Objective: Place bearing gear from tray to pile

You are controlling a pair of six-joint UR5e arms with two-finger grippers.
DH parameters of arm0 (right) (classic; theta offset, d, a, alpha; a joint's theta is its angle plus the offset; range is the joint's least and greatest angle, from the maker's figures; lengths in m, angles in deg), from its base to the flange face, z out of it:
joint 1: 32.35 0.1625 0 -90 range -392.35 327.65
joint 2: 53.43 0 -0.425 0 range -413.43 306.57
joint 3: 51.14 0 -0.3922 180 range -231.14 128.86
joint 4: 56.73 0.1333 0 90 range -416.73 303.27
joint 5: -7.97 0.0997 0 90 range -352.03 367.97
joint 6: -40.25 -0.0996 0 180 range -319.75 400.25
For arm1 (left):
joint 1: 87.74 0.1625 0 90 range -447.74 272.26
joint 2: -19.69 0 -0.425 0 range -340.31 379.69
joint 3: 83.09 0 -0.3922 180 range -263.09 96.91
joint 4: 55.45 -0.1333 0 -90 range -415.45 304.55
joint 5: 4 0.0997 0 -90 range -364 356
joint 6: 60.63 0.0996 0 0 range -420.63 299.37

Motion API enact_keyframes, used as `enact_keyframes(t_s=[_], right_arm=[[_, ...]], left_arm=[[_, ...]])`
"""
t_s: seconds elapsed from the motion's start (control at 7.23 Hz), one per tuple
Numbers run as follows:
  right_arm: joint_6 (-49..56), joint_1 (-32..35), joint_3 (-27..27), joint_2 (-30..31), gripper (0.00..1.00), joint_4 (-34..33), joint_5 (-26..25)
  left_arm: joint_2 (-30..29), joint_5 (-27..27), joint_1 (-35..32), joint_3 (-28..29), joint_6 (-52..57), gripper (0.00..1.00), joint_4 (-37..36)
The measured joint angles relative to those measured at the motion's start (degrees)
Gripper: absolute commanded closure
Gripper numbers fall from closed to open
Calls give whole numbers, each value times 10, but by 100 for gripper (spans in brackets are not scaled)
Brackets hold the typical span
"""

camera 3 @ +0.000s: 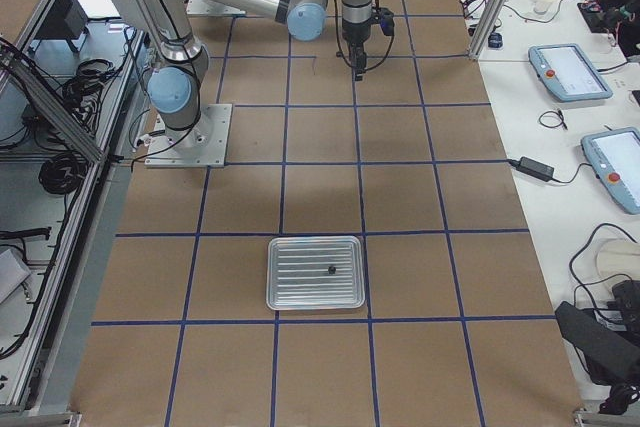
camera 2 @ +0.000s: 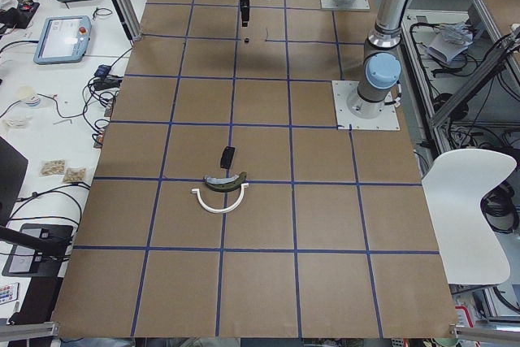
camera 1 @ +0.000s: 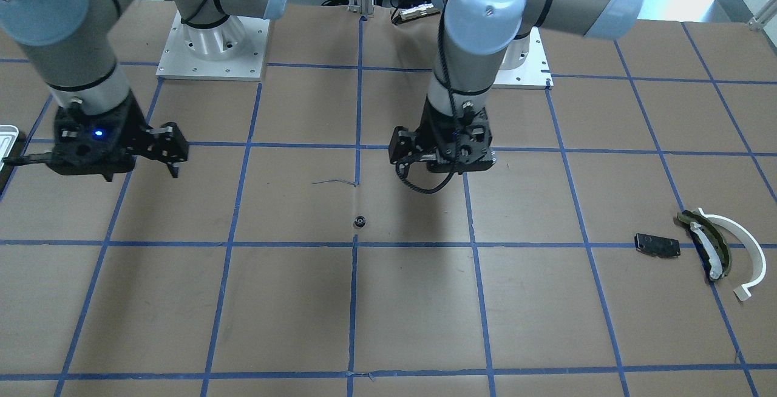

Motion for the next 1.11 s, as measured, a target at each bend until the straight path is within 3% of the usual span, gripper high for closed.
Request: enact_keyframes(t_s=[0.42, 0.69, 0.97, 1.11], right_arm=[[287, -238, 3, -27, 1, -15, 20], [448, -375, 9, -118, 1, -96, 60], [554, -458, 31, -221, 1, -159, 88], [574, -474, 40, -253, 1, -175, 92]], left_arm=[[-127, 6, -64, -8, -107, 0, -144], [-190, 11, -82, -11, -134, 0, -217], [-193, 35, -106, -32, -140, 0, -229], [-187, 41, -111, -44, -139, 10, -230]])
